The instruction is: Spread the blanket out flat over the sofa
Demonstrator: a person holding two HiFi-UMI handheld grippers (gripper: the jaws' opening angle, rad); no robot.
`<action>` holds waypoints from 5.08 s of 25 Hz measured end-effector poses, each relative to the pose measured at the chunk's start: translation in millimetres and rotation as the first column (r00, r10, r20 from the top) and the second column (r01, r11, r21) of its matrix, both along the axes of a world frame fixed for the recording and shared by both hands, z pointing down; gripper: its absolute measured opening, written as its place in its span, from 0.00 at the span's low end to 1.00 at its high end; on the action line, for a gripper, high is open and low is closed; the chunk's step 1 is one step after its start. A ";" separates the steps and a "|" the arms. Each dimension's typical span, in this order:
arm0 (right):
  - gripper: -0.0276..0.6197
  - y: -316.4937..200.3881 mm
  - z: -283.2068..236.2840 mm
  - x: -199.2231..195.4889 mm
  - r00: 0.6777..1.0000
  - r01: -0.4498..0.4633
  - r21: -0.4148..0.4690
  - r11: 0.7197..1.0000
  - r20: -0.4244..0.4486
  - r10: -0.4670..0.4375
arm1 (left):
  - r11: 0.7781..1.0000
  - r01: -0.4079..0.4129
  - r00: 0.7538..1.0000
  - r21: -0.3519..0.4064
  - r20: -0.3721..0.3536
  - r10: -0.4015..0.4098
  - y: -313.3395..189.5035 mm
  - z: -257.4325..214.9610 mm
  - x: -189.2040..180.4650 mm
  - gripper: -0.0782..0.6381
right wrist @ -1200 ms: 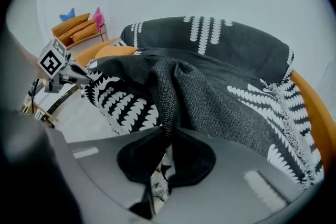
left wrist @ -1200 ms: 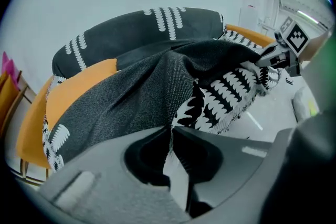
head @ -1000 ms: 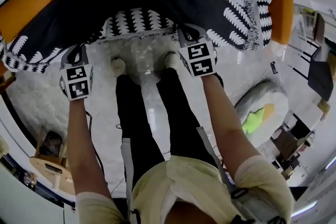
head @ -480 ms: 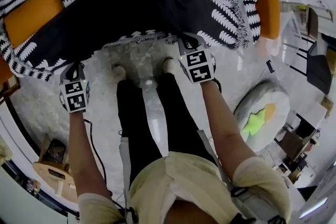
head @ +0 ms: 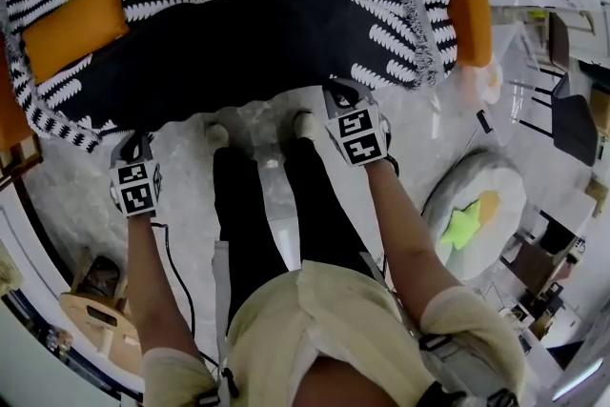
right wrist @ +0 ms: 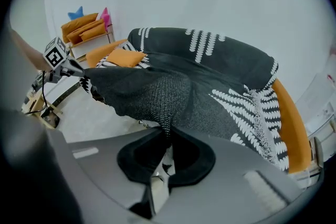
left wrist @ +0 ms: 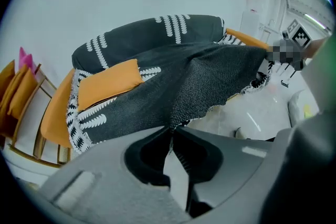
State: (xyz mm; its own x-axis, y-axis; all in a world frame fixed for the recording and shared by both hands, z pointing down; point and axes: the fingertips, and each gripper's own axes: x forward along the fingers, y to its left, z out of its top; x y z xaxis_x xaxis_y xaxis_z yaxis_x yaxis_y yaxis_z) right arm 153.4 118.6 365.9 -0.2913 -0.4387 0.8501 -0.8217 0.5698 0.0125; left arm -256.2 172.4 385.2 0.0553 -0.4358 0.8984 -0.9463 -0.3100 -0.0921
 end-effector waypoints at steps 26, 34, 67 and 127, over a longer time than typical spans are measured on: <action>0.06 96.5 -6.1 -1.4 0.985 0.155 -0.154 0.976 -0.049 -0.164 | 0.996 -0.014 1.000 -0.092 0.024 0.016 69.0 -17.9 -13.9 0.13; 0.06 105.1 -1.8 -2.3 0.987 0.119 -0.177 0.977 -0.086 -0.136 | 0.987 -0.104 0.995 -0.121 -0.017 0.103 64.6 -12.7 -12.7 0.13; 0.06 192.7 -1.3 11.9 0.974 0.147 -0.120 0.982 -0.155 -0.165 | 0.978 -0.183 0.983 -0.095 -0.021 0.182 118.6 -21.9 -10.6 0.13; 0.20 259.0 -8.9 7.1 0.984 0.112 -0.124 0.986 -0.125 -0.127 | 0.978 -0.204 0.978 -0.036 0.026 0.205 164.1 -31.0 -15.0 0.12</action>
State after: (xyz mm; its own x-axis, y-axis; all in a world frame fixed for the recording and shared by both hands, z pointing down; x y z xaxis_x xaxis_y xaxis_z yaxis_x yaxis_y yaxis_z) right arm 160.5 377.6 356.9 -0.2177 -0.3038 0.9275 -0.7432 0.6676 0.0442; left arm -271.2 336.5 354.3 0.1133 -0.3883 0.9145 -0.8596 -0.4999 -0.1058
